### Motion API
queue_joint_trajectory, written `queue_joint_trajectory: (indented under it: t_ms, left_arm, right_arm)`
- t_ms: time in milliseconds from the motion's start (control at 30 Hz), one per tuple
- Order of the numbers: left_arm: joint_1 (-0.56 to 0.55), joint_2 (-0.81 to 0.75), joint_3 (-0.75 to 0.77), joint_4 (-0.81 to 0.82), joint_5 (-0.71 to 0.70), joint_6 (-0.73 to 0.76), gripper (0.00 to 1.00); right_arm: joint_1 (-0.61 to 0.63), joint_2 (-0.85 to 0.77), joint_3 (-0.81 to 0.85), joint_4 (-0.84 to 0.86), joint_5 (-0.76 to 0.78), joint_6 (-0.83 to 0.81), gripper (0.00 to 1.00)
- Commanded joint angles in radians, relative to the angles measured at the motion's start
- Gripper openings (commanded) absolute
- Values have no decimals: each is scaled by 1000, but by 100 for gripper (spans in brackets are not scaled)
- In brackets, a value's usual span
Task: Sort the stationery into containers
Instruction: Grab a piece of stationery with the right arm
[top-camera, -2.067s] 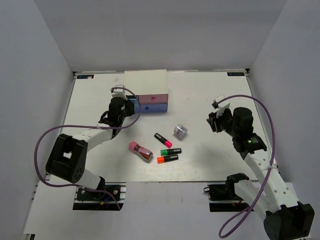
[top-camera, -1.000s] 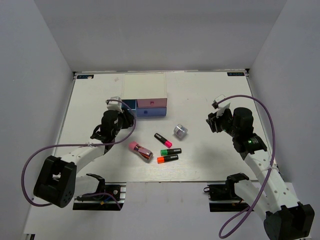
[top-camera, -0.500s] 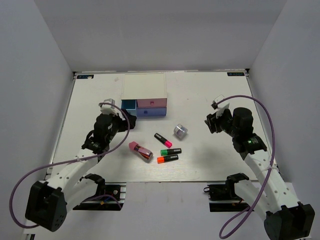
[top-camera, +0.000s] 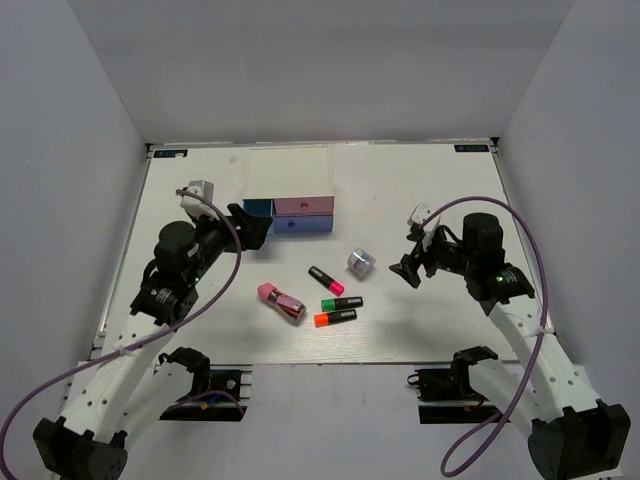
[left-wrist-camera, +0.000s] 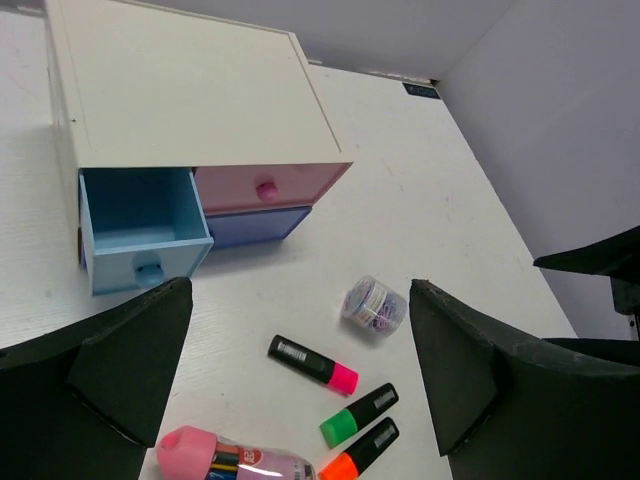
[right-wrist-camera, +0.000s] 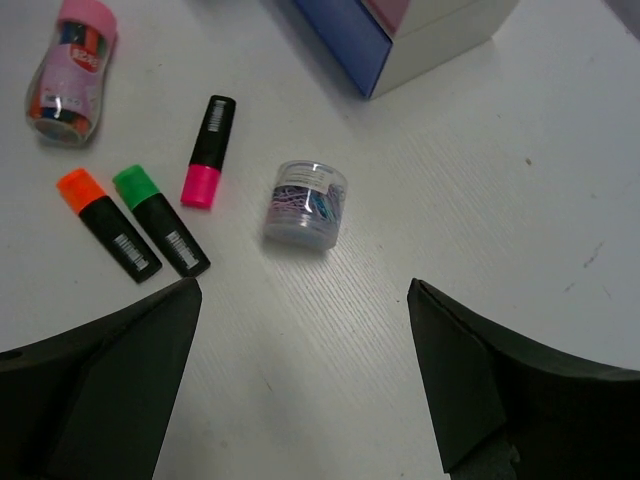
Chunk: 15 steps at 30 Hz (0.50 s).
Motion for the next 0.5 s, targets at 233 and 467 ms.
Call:
queue_joint_trajectory:
  t_ms: [233, 467]
  left_arm:
    - [14, -139, -54, -73, 53, 38, 73]
    - [14, -157, -54, -60, 170, 60, 88]
  right_arm:
    - [3, 15, -39, -105, -297, -569, 73]
    - [11, 137, 16, -216, -335, -935, 80]
